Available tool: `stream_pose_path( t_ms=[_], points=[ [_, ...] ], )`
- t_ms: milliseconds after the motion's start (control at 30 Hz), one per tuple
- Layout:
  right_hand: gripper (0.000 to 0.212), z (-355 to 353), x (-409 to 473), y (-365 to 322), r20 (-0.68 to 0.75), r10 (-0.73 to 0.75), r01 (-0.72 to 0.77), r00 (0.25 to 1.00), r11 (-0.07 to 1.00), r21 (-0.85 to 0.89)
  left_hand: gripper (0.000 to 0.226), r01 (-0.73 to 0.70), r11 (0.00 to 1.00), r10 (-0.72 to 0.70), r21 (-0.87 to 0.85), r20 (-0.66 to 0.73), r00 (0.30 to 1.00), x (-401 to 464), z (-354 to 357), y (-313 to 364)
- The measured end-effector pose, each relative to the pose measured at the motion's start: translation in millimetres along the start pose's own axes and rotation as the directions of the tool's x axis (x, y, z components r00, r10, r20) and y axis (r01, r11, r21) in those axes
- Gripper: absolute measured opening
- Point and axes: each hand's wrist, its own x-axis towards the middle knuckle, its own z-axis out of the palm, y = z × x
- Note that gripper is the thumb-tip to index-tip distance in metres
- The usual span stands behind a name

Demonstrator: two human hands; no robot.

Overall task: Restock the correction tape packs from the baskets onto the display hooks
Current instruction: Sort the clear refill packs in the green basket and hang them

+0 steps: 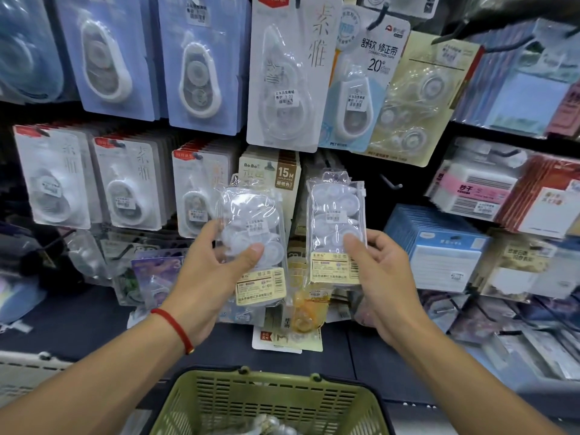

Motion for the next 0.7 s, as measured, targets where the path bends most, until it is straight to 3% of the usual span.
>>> stream_pose_path(
  t_ms=[333,400,500,567,633,700],
  points=[
    [0.019,-1,0,-6,-0.03,0.021,-0.017,0.999,0.993,0.116,0.09,-0.03,1.0,0.03,0.008,-0.004,1.0,0,-2,2],
    [0.028,-4,2,-2,-0.033,0.049,-0.049,0.998,0.999,-0.001,0.089,-0.036,0.999,0.036,0.017,-0.005,0.999,-1,-1,4],
    [0.047,-5,1,5,-0.095,-0.03,-0.015,0.995,0.898,-0.441,0.083,-0.055,0.997,0.055,0.049,0.003,0.999,-5,1,6],
    [0.039,0,-3,8,0.011,-0.096,0.087,0.995,0.833,-0.546,0.073,-0.069,0.995,0.068,0.078,0.024,0.997,-8,4,5],
    [0.038,9,-11,9,0.198,-0.044,0.143,0.979,0.841,-0.521,0.064,-0.077,0.994,0.072,0.077,0.06,0.996,-12,10,1],
    [0.039,17,-18,11,0.281,-0.041,0.184,0.959,0.842,-0.506,0.059,-0.085,0.994,0.078,0.071,0.092,0.993,-16,15,-1]
  ],
)
